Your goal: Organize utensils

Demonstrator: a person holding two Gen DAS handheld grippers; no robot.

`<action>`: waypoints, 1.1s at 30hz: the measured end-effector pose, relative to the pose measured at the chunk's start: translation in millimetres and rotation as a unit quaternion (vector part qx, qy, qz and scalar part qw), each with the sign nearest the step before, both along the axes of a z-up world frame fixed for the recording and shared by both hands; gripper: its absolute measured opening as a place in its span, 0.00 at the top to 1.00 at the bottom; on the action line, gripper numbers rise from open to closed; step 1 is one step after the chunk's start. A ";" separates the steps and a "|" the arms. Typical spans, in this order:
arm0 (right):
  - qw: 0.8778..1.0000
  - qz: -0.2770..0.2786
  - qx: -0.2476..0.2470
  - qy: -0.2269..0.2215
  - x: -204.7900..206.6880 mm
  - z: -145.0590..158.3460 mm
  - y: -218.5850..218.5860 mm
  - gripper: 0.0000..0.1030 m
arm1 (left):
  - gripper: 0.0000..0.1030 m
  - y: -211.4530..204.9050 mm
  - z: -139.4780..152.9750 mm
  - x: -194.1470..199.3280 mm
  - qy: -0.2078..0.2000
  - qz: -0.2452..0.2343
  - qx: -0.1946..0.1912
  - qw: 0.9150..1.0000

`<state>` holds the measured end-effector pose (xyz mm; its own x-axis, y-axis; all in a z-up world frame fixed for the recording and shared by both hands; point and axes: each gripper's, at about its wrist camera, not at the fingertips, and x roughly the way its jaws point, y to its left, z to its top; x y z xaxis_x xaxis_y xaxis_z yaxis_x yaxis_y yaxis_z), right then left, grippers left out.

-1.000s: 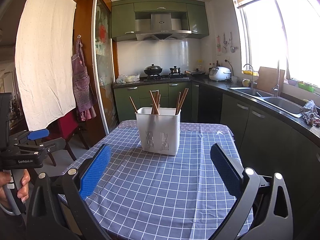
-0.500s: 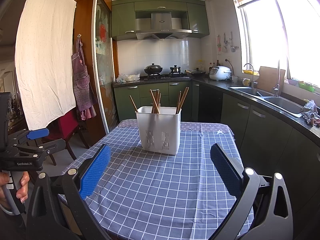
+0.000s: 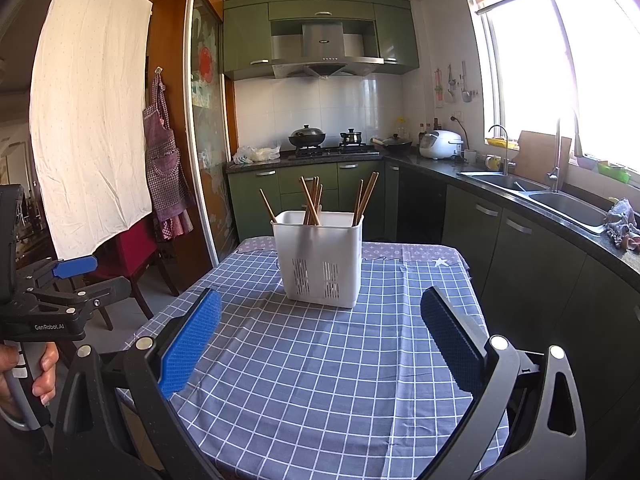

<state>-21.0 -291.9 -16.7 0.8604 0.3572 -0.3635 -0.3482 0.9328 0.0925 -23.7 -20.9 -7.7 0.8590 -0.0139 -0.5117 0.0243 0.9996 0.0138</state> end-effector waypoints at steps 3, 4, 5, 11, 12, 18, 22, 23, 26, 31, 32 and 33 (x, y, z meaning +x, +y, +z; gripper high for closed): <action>1.000 0.000 0.000 0.000 -0.4 0.0 0.1 0.05 | 0.07 0.3 -0.5 -0.1 0.001 0.000 0.000 1.000; 1.000 0.000 0.000 0.001 -0.7 0.0 0.3 0.05 | 0.07 0.3 -0.5 -0.2 0.000 -0.001 0.000 1.000; 1.000 0.001 0.000 0.001 0.3 0.9 0.0 0.05 | 0.07 0.0 -0.9 -0.4 0.001 -0.001 0.000 1.000; 1.000 0.001 -0.001 0.002 0.5 0.0 0.8 0.05 | 0.07 -0.8 -2.1 0.6 0.005 -0.002 0.000 1.000; 1.000 0.001 0.000 0.002 0.3 0.0 0.7 0.05 | 0.07 -0.8 -2.3 0.7 0.005 -0.003 0.000 1.000; 1.000 0.002 -0.001 0.003 0.5 -0.1 1.3 0.05 | 0.07 -2.1 -2.5 0.1 0.010 -0.010 -0.006 1.000; 1.000 0.003 -0.002 0.005 1.0 -2.1 2.0 0.05 | 0.07 -3.1 -2.3 0.4 0.011 -0.008 -0.004 1.000; 1.000 0.004 -0.002 0.005 1.1 -2.1 2.4 0.05 | 0.07 -2.5 -2.4 0.8 0.012 -0.008 -0.006 1.000; 1.000 0.005 -0.003 0.006 1.0 -3.4 3.0 0.05 | 0.07 0.6 -2.3 1.4 0.014 -0.011 -0.020 1.000; 1.000 0.009 -0.004 0.011 7.0 -4.8 3.1 0.05 | 0.07 1.9 -1.2 1.5 0.003 -0.018 -0.029 0.999; 1.000 0.009 -0.004 0.011 8.4 -4.5 3.8 0.05 | 0.07 1.9 -0.9 1.9 0.003 -0.017 -0.027 0.999; 1.000 0.010 -0.003 0.012 8.7 -4.8 4.2 0.05 | 0.07 1.2 -1.1 1.8 0.001 -0.015 -0.022 1.000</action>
<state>-12.3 -287.7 -21.5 0.8444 0.3718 -0.3857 -0.3647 0.9263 0.0946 -21.9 -19.8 -8.8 0.8565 -0.0620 -0.5124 0.0536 0.9981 -0.0310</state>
